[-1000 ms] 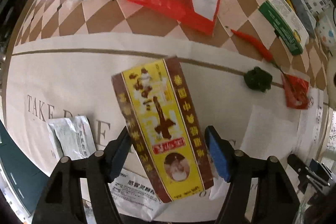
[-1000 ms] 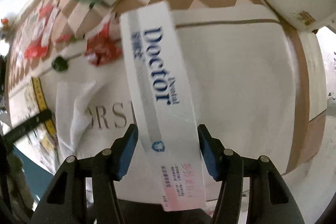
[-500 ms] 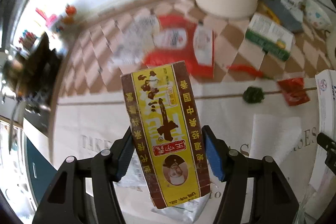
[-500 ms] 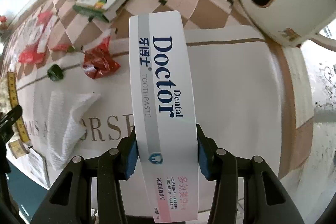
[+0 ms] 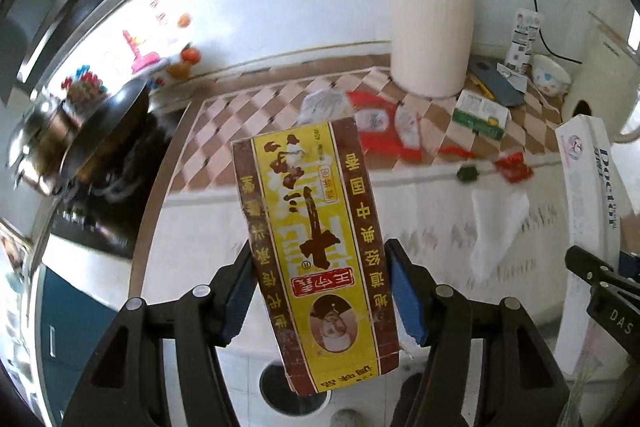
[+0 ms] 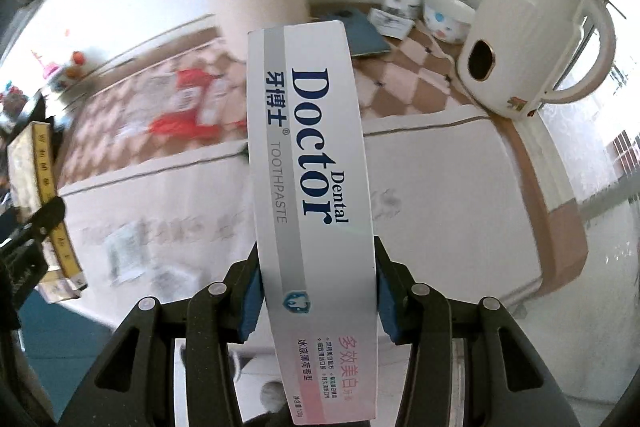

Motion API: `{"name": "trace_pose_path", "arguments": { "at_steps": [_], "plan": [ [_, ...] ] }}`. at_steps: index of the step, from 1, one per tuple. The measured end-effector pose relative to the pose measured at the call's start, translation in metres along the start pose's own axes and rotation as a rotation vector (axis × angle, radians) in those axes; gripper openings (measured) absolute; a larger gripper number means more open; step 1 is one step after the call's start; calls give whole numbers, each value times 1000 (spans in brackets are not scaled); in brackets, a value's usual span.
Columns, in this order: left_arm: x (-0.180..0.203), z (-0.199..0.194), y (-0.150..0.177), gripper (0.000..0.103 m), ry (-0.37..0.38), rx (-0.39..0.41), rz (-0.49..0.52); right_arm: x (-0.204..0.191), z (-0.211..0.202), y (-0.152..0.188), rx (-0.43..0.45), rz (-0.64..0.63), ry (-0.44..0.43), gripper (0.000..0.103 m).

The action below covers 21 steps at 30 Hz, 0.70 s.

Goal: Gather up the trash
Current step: 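Carry both boxes down over the floor bin and open both tools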

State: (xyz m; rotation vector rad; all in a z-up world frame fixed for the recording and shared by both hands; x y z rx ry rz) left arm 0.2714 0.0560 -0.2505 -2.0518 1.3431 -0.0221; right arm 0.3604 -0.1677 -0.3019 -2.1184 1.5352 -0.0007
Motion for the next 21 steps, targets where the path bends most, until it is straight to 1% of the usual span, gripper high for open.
{"name": "trace_pose_path", "arguments": {
  "at_steps": [1,2,4,5,6,7,8,9,10,11,12,13,14,15,17,18,19,20,21],
  "plan": [
    [-18,-1,15,59,15,-10,-11,-14,-4,12,10,1,-10,49],
    [-27,-5,27,59,18,-18,-16,-32,-3,25,13,-2,-19,49],
    [-63,-1,63,59,25,-59,-34,-63,-6,57,7,-14,-44,49],
    [-73,2,76,59,21,-79,-39,-77,-1,72,-2,-19,-57,49],
    [-91,8,97,59,16,-116,-55,-96,0,94,-24,-26,-79,49],
    [-108,17,119,59,19,-163,-69,-105,5,108,-39,-25,-95,49],
    [-116,23,133,59,22,-195,-79,-119,11,128,-73,-27,-118,49],
    [-130,36,156,59,24,-251,-98,-136,20,153,-126,-36,-144,49],
    [-140,48,177,59,33,-301,-110,-144,27,169,-158,-45,-160,49],
    [-146,60,194,59,43,-343,-120,-155,38,191,-205,-57,-177,49],
    [-154,78,218,59,51,-400,-144,-165,48,211,-248,-68,-190,49],
    [-157,92,235,59,59,-437,-163,-175,62,233,-299,-82,-206,49],
    [-160,116,263,59,86,-500,-190,-182,77,252,-345,-90,-220,49],
    [-161,132,280,59,93,-538,-204,-191,97,277,-397,-98,-234,49],
    [-159,172,319,59,116,-616,-239,-201,129,312,-464,-112,-250,49],
    [-154,199,342,59,128,-660,-253,-207,156,336,-510,-114,-261,49],
    [-148,223,362,59,140,-697,-266,-209,172,348,-534,-116,-267,49],
    [-144,239,375,59,153,-717,-274,-211,196,366,-566,-118,-270,49],
    [-135,265,395,59,170,-750,-285,-212,227,387,-602,-115,-268,49]
  ]
}}
Point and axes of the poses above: each gripper's, at about its wrist camera, not at the fingertips, and z roughly the way its jaws point, x to its right, y to its underside, the point moved 5 cm from there along z, roughly the way its jaws point, and after that the axes turned 14 degrees about -y, right-handed, at the moved point
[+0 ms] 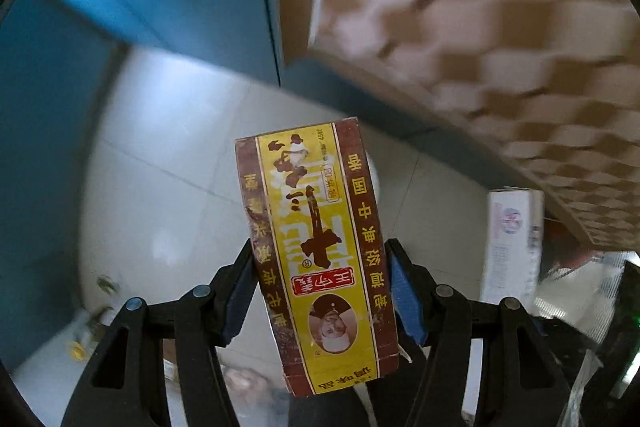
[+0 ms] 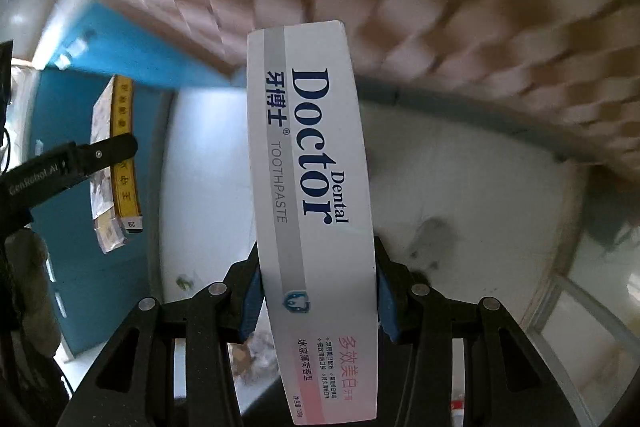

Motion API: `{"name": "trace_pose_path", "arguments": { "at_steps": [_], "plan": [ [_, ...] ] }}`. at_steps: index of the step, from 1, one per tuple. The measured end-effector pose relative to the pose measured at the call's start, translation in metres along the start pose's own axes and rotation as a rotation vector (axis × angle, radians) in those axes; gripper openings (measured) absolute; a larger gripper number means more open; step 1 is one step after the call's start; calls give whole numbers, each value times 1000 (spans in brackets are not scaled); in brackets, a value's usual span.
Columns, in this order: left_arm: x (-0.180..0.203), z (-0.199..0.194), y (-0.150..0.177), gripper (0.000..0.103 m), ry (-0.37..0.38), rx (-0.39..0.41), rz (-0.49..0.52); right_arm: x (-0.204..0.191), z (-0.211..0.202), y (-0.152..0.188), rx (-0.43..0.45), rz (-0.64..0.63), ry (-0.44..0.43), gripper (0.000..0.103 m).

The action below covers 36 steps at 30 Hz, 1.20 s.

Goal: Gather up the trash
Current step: 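Carry both boxes down over the floor bin and open both tools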

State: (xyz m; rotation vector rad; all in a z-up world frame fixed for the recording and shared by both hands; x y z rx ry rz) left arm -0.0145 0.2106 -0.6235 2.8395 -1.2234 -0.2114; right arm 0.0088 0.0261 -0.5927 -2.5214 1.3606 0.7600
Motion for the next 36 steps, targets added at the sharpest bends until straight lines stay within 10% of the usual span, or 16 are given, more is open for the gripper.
{"name": "trace_pose_path", "arguments": {
  "at_steps": [12,15,19,22,25,36],
  "plan": [
    [29,234,-33,62,74,-190,-13,91,262,-34,-217,48,-14,49],
    [19,251,-29,89,70,-203,-40,108,289,-38,-262,46,-27,49],
    [7,247,-22,99,14,-173,-67,116,311,-34,-304,41,-22,52],
    [-3,231,-6,99,-80,-110,-69,123,302,-40,-285,29,4,86],
    [-8,203,6,99,-148,-55,-79,119,280,-33,-237,4,35,98],
    [-17,92,35,99,-208,21,-124,60,174,-41,-116,-108,165,102]
  ]
}}
Point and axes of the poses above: each gripper's, at about its wrist camera, not at the fingertips, and z roughly the way its jaws point, x to its right, y to its underside, the point moved 5 cm from there along z, roughly the way its jaws point, and after that the axes turned 14 degrees about -y, right-handed, at the moved point
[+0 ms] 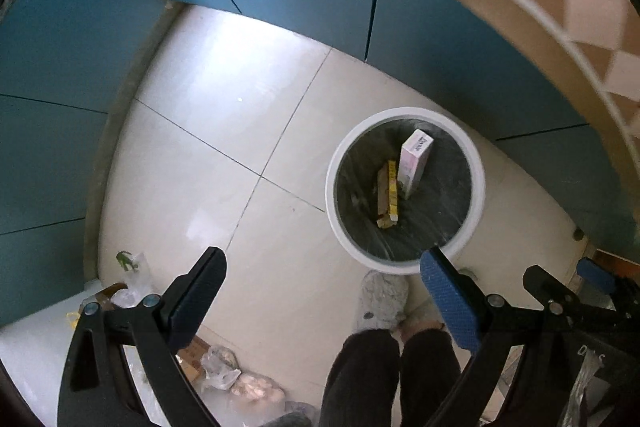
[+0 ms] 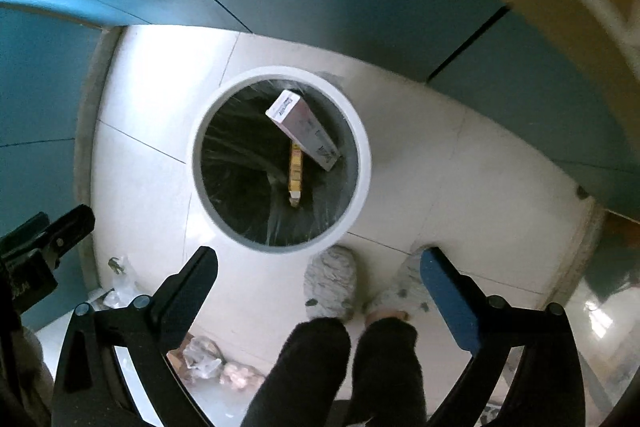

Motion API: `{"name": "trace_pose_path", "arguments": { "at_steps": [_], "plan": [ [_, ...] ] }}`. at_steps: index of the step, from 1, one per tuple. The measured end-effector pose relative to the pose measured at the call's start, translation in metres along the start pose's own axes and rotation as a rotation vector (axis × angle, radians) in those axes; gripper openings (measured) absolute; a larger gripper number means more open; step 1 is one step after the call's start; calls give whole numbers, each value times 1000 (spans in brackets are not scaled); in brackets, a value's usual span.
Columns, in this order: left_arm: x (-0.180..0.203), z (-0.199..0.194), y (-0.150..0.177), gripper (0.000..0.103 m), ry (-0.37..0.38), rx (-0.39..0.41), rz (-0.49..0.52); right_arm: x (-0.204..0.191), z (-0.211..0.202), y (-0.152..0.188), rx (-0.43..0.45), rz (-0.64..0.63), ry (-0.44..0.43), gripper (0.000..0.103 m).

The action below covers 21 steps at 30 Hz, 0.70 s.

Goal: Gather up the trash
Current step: 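Carry both boxes down over the floor bin and open both tools, then raise both tools back over the counter toward the tissue and sachet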

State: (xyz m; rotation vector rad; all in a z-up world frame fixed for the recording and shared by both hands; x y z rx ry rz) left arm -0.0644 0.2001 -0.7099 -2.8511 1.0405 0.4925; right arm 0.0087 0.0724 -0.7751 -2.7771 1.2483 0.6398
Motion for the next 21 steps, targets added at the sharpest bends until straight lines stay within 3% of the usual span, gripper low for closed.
{"name": "trace_pose_path", "arguments": {
  "at_steps": [9,21],
  "plan": [
    [-36,-106,27,99,-3,72,43,-51,-108,26,67,-16,18,102],
    [-82,-250,63,99,45,172,24,-126,-296,82,190,-81,-14,102]
  ]
}}
Point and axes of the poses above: each gripper's, at about its wrist camera, not at the fingertips, and z roughly the way its jaws point, x to its right, y to its underside, the point moved 5 cm from there along z, roughly the way its jaws point, and after that the axes turned 14 degrees about -y, right-handed, at the moved point
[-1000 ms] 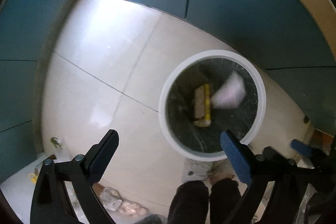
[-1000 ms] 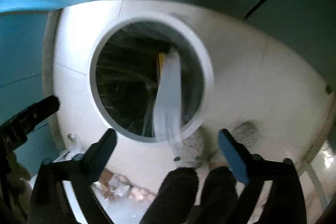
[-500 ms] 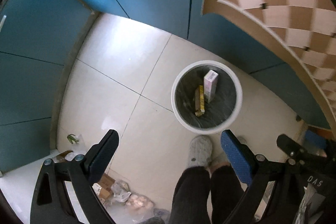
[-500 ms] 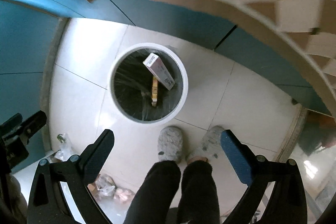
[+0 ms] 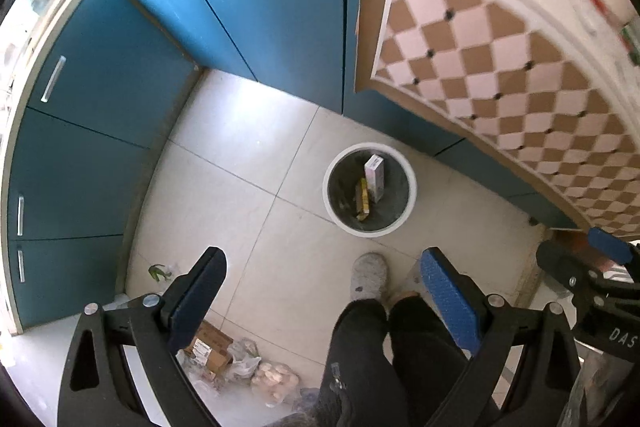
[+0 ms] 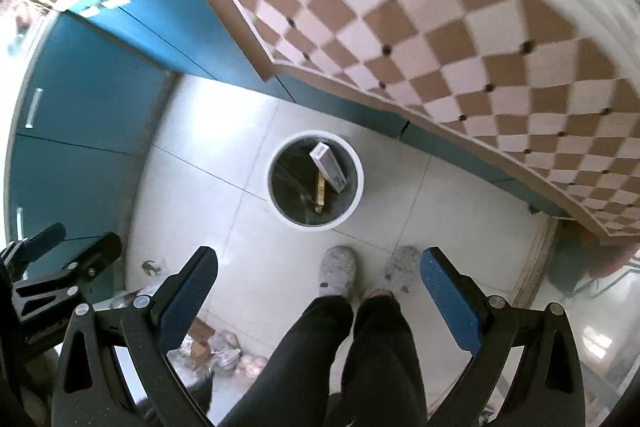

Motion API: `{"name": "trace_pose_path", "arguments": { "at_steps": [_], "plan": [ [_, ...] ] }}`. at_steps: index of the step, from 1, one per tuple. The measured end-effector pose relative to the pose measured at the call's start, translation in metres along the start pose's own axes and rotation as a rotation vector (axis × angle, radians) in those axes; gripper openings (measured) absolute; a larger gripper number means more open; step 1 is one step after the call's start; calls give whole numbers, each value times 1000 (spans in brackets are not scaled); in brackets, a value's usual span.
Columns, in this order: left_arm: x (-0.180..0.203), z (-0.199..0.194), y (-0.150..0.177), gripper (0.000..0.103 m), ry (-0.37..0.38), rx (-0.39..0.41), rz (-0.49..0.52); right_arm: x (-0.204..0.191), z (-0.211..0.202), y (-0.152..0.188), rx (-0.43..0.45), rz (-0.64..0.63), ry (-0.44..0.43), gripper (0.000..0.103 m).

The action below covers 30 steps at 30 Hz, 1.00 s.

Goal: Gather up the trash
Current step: 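Raise both tools back over the counter toward the tissue and sachet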

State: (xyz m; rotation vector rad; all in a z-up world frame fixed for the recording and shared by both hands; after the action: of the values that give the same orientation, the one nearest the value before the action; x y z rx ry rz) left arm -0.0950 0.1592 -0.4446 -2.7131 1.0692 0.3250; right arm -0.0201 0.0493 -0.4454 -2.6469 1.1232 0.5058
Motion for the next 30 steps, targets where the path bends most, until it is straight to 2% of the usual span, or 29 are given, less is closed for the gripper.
{"name": "trace_pose_path", "arguments": {
  "at_steps": [4,8,10,13,16,21,22,25,30],
  "plan": [
    [-9,-40,0,99,21,43,-5,-16,-44,9,24,-15,-5,102],
    [-18,-77,-11,99,29,118,-26,-30,-83,14,66,-11,-48,102],
    [-19,-98,-24,103,43,175,-48,-34,-97,12,98,-1,-76,102],
    [-15,-119,-49,103,55,224,-63,-33,-125,4,149,23,-122,102],
    [6,-143,-83,103,42,282,-58,-16,-154,-13,209,63,-147,102],
    [75,-167,-134,103,29,323,-3,52,-208,-57,321,171,-149,102],
    [87,-169,-143,103,29,322,7,73,-219,-66,336,209,-119,102],
    [141,-161,-179,103,57,272,27,148,-248,-94,391,311,-89,102],
    [232,-123,-233,102,142,90,39,265,-269,-128,412,469,-26,102]
  ]
}}
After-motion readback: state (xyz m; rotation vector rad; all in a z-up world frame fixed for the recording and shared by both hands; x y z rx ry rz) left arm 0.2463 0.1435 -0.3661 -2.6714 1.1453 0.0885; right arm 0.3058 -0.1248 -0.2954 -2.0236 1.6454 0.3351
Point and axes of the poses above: each gripper's, at about its wrist camera, not at the fingertips, and z roughly the way its jaws point, x to its right, y to its underside, the point moved 5 cm from there along z, roughly the way its jaws point, and after that the axes turned 14 degrees about -y, right-handed, at the moved point
